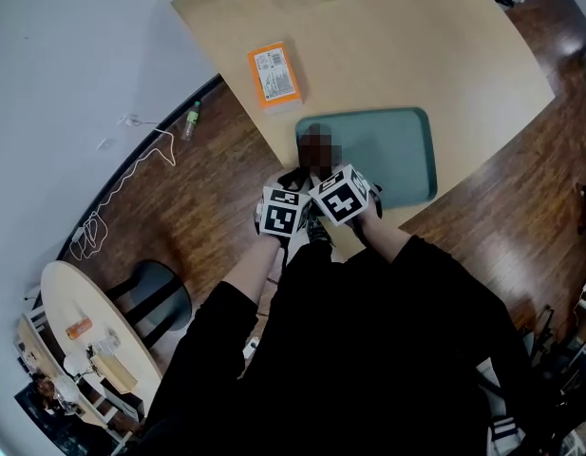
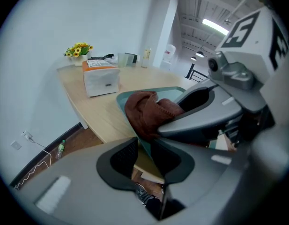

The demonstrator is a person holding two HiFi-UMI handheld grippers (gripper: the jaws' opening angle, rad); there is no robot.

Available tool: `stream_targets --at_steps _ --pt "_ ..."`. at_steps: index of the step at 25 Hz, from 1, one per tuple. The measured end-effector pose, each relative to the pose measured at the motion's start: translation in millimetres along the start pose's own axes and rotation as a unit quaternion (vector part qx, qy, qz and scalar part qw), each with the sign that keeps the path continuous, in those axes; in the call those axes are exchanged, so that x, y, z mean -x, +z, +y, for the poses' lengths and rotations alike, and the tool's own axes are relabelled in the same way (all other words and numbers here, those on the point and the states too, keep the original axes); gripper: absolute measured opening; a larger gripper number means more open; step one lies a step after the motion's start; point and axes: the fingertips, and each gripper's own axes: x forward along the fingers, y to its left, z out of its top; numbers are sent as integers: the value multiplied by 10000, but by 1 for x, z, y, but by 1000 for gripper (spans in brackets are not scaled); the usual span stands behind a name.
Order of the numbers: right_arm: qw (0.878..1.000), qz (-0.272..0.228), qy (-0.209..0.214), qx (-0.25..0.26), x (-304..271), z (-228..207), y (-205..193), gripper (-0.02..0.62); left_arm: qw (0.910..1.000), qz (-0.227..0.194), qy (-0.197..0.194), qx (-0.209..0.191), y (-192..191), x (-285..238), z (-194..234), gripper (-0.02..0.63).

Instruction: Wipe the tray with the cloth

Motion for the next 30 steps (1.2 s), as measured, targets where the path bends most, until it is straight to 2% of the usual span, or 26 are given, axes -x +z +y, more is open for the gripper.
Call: stream_targets --at_steps 5,10,17,24,27,30 --pt "10000 -67 -65 -32 10 -7 -4 72 10000 60 44 -19 0 0 -1 72" --pt "9990 -193 -285 -296 38 -32 -33 72 9999 55 148 3 -1 -1 1 72" --pt "9873 -132 -1184 -1051 86 -130 -98 72 9998 122 173 55 -2 1 0 72" --pt "9635 -76 -2008 -1767 138 -212 -145 72 9997 181 170 24 0 -1 -2 72" --pt "9598 -86 -1999 -1967 139 -214 -148 74 9996 183 197 17 -1 -1 -2 72" --pt "9690 -155 -1640 -1843 120 -183 -124 74 9996 165 224 41 -1 0 -1 72"
